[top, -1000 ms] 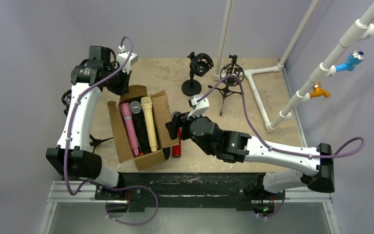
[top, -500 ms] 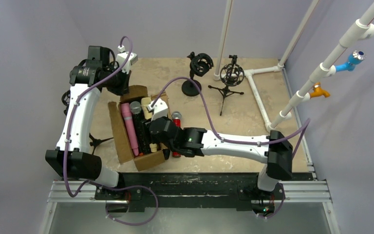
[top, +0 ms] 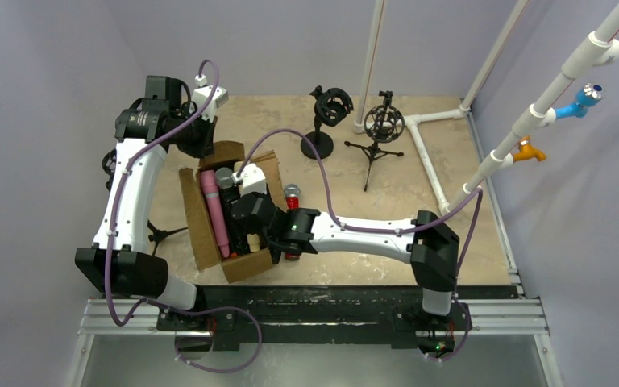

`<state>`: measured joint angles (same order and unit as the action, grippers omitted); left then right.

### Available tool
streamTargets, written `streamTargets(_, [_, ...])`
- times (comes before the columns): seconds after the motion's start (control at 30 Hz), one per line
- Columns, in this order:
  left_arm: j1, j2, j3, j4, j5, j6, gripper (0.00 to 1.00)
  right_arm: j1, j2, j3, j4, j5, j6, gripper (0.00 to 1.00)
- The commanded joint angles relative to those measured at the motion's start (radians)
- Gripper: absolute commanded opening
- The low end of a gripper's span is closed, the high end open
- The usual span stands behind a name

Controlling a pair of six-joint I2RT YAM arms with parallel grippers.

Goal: Attach the microphones to the stand

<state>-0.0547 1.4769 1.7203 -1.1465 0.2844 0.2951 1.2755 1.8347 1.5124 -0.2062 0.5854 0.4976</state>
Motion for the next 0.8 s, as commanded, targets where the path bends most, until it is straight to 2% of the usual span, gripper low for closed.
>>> streamTargets(0.0, [-0.002,-0.055,0.047,0.060,0.041,-0.022,0.00,-0.014,0.044,0.070,-0.022,0.045,0.011,0.56])
streamTargets(0.33, [-0.002,-0.053,0.046,0.068,0.043,-0.022,0.00,-0.018,0.110,0.094,0.017,-0.044,0.029,0.55])
streamTargets(0.43, [-0.002,-0.051,0.047,0.068,0.043,-0.020,0.00,-0.018,0.100,0.085,0.059,-0.067,0.030,0.48])
streamTargets(0.63, [-0.002,-0.052,0.042,0.070,0.036,-0.017,0.00,-0.018,0.021,0.016,0.170,-0.087,0.008,0.25])
streamTargets(0.77, [-0.002,-0.050,0.047,0.071,0.040,-0.023,0.00,-0.019,0.014,0.008,0.177,-0.105,0.009,0.28])
